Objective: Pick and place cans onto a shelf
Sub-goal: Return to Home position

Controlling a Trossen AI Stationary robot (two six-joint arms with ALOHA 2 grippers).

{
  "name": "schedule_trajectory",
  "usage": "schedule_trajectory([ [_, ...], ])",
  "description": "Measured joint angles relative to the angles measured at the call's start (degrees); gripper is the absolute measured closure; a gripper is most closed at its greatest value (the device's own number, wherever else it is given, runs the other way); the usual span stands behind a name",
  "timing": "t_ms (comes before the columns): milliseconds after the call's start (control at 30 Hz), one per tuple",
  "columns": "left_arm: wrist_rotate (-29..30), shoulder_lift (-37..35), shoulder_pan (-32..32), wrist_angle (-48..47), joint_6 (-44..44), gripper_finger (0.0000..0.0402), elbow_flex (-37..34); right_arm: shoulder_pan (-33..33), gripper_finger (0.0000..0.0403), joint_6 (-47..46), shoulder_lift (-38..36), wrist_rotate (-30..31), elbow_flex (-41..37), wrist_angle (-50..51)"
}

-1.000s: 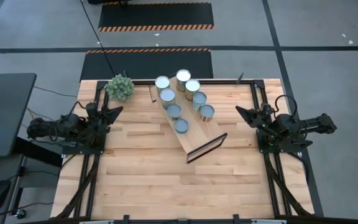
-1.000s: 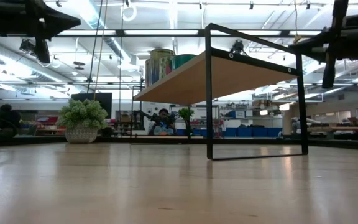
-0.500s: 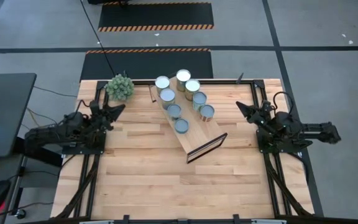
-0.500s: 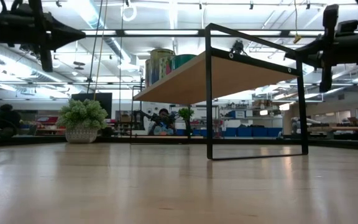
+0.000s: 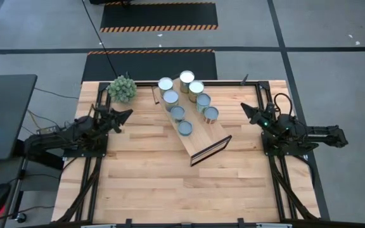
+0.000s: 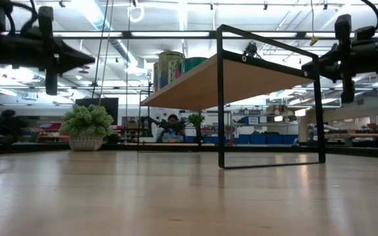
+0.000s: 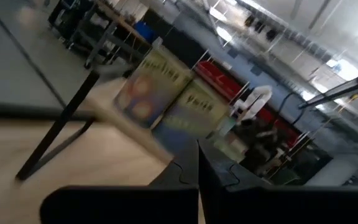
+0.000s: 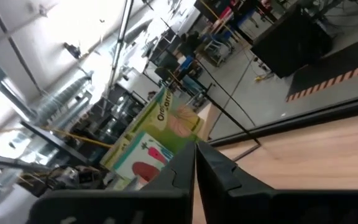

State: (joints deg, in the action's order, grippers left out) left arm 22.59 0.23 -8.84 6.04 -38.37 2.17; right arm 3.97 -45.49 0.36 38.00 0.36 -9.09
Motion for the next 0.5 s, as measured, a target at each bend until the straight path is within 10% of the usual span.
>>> schedule_trajectory([
  [500, -0.36, 1.06, 0.04, -2.16, 10.74, 0.0400, -1.62, -0.02, 0.0379, 4.92, 0.00, -0.07, 0.00, 3.35],
])
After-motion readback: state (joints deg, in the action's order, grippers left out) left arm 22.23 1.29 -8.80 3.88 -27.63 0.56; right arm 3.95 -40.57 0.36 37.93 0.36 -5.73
